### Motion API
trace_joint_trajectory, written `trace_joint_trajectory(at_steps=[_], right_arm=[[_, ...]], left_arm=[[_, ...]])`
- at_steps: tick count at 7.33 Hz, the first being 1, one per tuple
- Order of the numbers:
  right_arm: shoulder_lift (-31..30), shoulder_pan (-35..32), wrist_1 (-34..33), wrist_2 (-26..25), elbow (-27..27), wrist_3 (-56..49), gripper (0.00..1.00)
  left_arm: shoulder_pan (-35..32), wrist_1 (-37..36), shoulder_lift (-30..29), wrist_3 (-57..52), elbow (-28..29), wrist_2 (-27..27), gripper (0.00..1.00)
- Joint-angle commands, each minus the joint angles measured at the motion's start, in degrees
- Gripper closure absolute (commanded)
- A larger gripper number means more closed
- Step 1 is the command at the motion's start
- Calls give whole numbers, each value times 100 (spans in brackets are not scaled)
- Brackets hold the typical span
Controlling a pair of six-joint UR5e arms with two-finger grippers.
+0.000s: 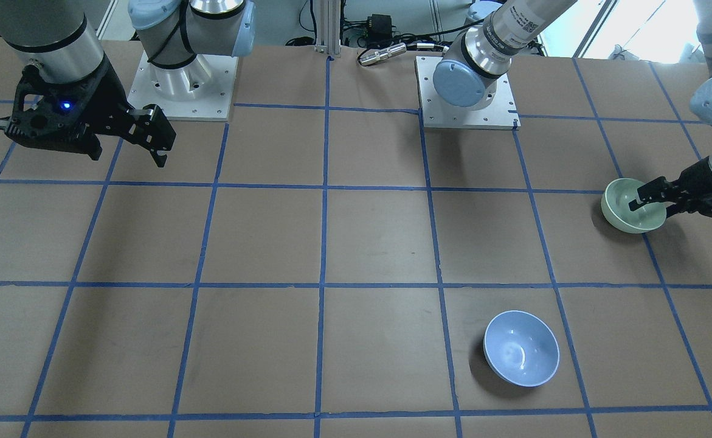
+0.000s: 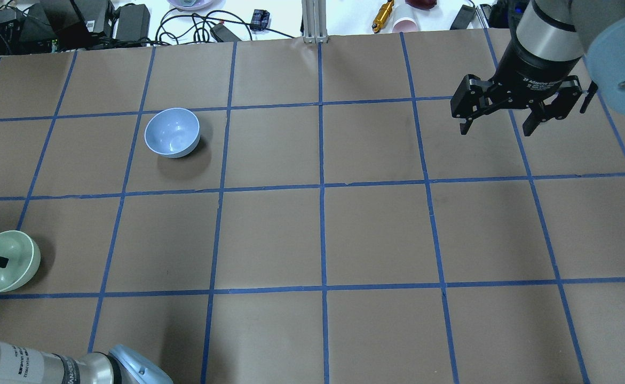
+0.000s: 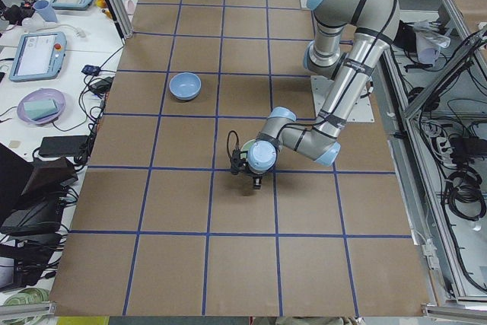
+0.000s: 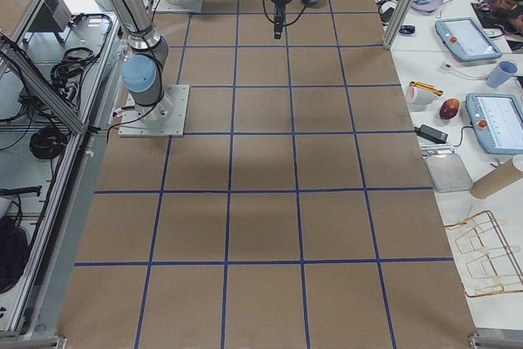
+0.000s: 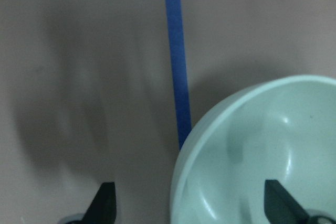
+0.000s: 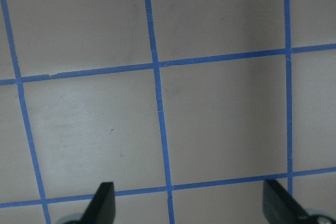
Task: Stack green bowl on blue bowl
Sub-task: 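Close the left gripper on the green bowl's rim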
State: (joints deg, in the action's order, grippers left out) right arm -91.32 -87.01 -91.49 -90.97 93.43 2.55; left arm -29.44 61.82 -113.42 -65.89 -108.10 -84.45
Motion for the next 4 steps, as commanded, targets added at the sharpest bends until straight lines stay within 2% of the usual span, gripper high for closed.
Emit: trace_joint_trajectory(at_steps=[1, 2, 4], right_arm=[[0, 0, 0, 0, 0, 0, 0], [0, 0, 0, 0, 0, 0, 0], [0, 0, 0, 0, 0, 0, 0]], left_arm=[[0, 5, -31, 6, -9, -10, 19], [0, 5, -40, -11, -9, -10, 44], [0, 5, -66, -20, -9, -10, 72]])
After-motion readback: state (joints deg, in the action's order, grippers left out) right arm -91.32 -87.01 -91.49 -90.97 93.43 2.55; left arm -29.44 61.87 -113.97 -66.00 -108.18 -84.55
